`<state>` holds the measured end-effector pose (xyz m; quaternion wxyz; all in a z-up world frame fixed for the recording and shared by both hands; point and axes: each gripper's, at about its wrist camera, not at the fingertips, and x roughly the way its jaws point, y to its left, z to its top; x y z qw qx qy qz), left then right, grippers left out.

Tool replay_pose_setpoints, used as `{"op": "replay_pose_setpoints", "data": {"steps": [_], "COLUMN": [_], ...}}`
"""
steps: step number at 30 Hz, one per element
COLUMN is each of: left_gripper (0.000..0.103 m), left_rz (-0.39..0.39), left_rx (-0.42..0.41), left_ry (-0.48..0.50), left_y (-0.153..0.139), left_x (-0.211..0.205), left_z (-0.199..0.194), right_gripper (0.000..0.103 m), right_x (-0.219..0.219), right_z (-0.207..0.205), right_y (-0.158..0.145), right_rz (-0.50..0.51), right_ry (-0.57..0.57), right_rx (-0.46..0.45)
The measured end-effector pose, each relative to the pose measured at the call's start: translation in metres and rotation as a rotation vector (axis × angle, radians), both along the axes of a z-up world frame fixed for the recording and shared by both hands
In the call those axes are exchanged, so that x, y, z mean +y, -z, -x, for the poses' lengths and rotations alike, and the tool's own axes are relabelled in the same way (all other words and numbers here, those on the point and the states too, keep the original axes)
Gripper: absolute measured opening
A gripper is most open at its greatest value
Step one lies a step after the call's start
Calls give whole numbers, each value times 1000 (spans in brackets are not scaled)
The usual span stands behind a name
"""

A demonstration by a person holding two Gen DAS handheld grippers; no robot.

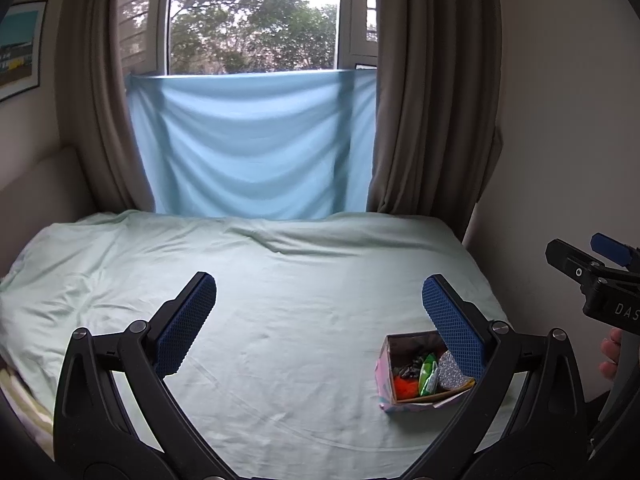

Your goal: Organize soft objects

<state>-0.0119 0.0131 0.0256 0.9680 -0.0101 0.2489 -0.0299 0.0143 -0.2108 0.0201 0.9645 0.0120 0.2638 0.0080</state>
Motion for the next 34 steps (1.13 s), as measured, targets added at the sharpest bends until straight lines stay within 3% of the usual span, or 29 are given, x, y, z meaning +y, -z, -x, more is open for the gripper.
{"op": "replay_pose_setpoints", "data": {"steps": [16,24,28,34], "left_gripper": [103,103,103,103], "left_rz": [1,17,-28,-29], "left_rx": [-23,-75,-98,-91], "left_ry": [-12,-16,-76,-71], "left_y": [2,-2,-2,0], "left_x": [1,6,6,12], "left_z": [-5,-5,-7,-18], "right_gripper": [103,103,103,103], "right_x": [4,9,12,18], "right_z": [-6,-11,-14,-21], "right_y": [0,0,1,3], "right_rz": [1,17,15,23], "right_ry": [1,5,7,6], "right_rx": [-3,-4,-4,5]}}
